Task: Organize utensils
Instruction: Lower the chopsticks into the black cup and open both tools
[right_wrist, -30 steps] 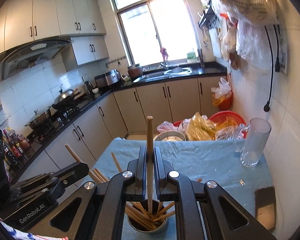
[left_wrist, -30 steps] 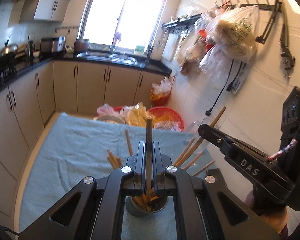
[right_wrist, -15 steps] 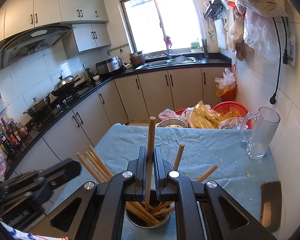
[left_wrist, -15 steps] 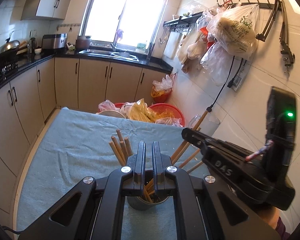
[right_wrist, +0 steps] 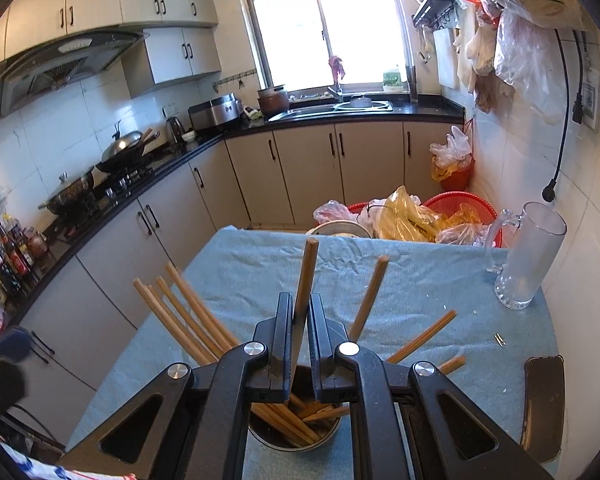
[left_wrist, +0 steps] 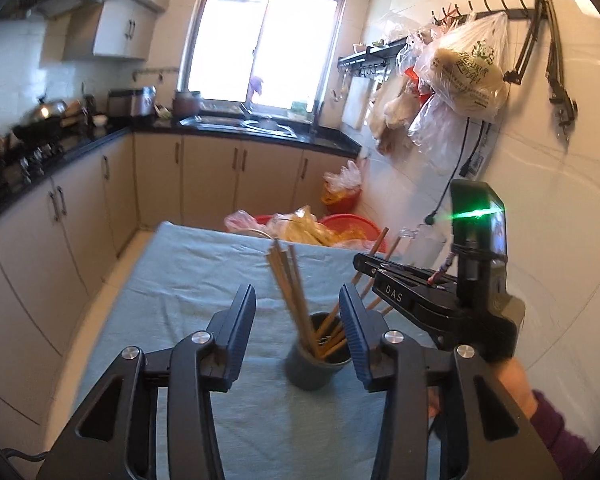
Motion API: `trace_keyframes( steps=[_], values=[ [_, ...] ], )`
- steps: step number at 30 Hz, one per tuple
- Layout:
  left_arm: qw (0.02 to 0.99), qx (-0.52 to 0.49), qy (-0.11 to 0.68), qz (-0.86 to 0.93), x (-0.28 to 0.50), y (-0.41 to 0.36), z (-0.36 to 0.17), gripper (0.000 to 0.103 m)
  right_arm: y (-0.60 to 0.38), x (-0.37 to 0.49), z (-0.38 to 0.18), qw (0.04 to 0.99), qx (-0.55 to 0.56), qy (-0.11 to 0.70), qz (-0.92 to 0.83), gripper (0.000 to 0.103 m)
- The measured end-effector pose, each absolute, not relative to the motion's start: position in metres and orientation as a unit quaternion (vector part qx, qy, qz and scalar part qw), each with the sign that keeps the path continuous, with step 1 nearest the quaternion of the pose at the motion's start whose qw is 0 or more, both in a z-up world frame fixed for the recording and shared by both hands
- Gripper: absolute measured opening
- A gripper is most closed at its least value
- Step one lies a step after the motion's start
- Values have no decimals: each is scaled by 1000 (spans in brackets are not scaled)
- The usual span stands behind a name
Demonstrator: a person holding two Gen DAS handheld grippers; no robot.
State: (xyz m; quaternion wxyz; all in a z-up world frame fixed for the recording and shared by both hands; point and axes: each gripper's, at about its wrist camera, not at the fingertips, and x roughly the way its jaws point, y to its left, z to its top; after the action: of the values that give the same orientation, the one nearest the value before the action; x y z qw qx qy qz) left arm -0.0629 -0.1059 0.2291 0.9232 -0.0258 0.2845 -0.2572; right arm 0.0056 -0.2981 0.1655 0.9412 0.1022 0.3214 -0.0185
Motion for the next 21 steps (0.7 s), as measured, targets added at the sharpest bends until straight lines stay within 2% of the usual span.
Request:
trace_keyframes(
  steps=[7, 21],
  values=[
    [932, 5, 275, -234, -78, -96, 224, 54, -279, 8, 158, 941, 62, 330, -28, 8],
    [929, 8, 302, -214, -77, -82, 208, 55, -261, 3, 170, 947, 35, 318, -42, 8]
  ],
)
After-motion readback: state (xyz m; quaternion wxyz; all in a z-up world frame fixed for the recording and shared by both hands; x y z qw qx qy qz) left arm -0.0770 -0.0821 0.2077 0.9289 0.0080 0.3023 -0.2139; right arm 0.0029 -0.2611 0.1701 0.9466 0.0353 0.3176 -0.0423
